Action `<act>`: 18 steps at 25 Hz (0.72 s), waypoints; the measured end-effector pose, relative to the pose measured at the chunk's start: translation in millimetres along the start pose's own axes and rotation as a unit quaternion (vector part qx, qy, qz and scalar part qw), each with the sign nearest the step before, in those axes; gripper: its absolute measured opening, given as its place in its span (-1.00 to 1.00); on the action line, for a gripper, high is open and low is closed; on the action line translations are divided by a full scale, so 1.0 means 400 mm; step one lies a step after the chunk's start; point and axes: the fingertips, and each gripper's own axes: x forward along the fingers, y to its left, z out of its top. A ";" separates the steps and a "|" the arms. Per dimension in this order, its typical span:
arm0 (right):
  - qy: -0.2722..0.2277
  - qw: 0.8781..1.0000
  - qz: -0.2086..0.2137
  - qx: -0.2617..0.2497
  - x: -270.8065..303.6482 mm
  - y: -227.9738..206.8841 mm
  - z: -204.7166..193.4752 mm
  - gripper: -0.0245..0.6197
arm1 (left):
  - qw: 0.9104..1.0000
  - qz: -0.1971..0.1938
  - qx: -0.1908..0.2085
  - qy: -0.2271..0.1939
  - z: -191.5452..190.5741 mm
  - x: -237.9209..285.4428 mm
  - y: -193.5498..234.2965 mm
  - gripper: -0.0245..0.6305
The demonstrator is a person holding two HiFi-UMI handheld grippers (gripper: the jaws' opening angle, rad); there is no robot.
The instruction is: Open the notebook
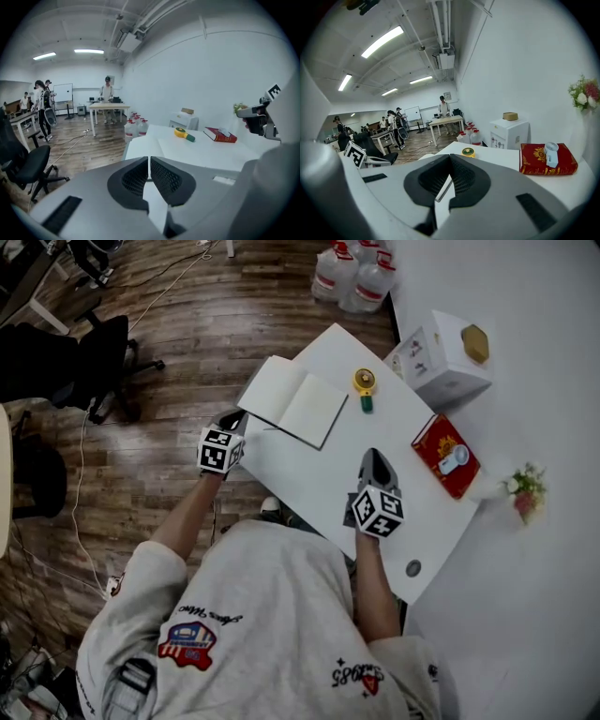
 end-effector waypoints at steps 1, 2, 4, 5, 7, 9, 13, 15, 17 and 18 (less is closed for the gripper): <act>-0.001 1.000 0.004 -0.002 0.005 0.009 0.003 -0.96 | 1.000 -0.004 0.008 -0.009 0.020 -0.005 -0.015 -0.88; -0.003 1.000 0.008 -0.005 0.010 0.017 0.007 -0.96 | 1.000 -0.008 0.017 -0.018 0.042 -0.010 -0.031 -0.89; -0.008 1.000 0.015 -0.011 0.015 0.033 0.019 -0.96 | 0.999 -0.019 0.031 -0.037 0.086 -0.021 -0.064 -0.90; -0.012 1.000 0.018 -0.014 0.016 0.041 0.027 -0.96 | 0.998 -0.026 0.036 -0.046 0.107 -0.028 -0.079 -0.91; -0.021 0.999 0.023 -0.020 0.017 0.057 0.045 -0.96 | 0.996 -0.042 0.047 -0.063 0.148 -0.041 -0.108 -0.91; -0.032 0.999 0.027 -0.028 0.015 0.071 0.067 -0.96 | 0.994 -0.055 0.059 -0.077 0.186 -0.055 -0.130 -0.91; -0.060 0.997 0.031 -0.046 -0.006 0.089 0.118 -0.96 | 0.990 -0.066 0.068 -0.108 0.258 -0.088 -0.163 -0.91; -0.074 0.995 0.034 -0.054 -0.016 0.093 0.141 -0.96 | 0.987 -0.071 0.069 -0.124 0.293 -0.103 -0.179 -0.91; -0.084 0.994 0.035 -0.062 -0.027 0.095 0.161 -0.96 | 0.984 -0.076 0.075 -0.139 0.327 -0.118 -0.197 -0.91; -0.089 0.993 0.036 -0.069 -0.033 0.097 0.171 -0.96 | 0.983 -0.077 0.082 -0.148 0.343 -0.125 -0.205 -0.91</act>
